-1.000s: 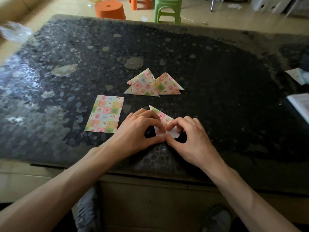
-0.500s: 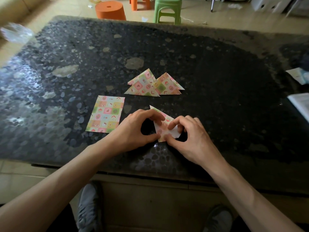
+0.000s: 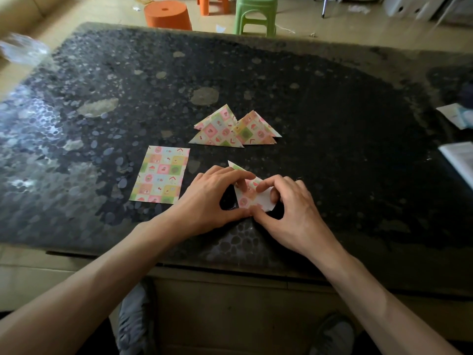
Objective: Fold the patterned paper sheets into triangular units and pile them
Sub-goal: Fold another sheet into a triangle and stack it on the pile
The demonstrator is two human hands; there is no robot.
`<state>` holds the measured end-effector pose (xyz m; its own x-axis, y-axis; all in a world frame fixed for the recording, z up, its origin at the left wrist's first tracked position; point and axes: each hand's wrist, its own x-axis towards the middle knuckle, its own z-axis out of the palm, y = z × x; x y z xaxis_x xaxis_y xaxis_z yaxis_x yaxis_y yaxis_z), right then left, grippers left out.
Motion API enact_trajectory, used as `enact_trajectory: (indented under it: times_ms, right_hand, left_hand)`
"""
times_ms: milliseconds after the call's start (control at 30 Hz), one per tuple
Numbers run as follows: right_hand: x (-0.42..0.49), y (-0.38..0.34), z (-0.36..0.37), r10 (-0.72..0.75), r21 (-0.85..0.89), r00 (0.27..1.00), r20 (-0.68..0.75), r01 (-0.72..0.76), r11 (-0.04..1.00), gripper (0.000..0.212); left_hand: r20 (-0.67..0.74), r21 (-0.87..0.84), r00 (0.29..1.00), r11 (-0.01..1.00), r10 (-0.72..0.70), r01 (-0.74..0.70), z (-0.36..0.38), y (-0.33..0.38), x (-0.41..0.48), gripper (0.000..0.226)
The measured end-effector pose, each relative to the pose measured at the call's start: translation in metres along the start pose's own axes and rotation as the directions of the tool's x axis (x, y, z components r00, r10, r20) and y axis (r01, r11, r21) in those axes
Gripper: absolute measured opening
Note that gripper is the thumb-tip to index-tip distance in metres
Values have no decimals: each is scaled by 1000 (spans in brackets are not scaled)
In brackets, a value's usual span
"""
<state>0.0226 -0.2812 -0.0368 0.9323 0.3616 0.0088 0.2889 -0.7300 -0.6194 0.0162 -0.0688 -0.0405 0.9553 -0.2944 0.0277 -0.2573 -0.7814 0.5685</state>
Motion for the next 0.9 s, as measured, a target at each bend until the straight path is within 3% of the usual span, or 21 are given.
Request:
enact_trajectory:
  times_ms: [200, 900]
  right_hand:
    - [-1, 1, -1, -27, -4, 1000, -2, 27, 1000, 35]
    - [11, 10, -19, 52, 114, 977, 209, -77, 990, 31]
  left_hand:
    - [29, 23, 999, 1000, -16, 15, -2, 2, 2, 69]
    - [39, 75, 999, 997, -9, 6, -1, 1, 1, 69]
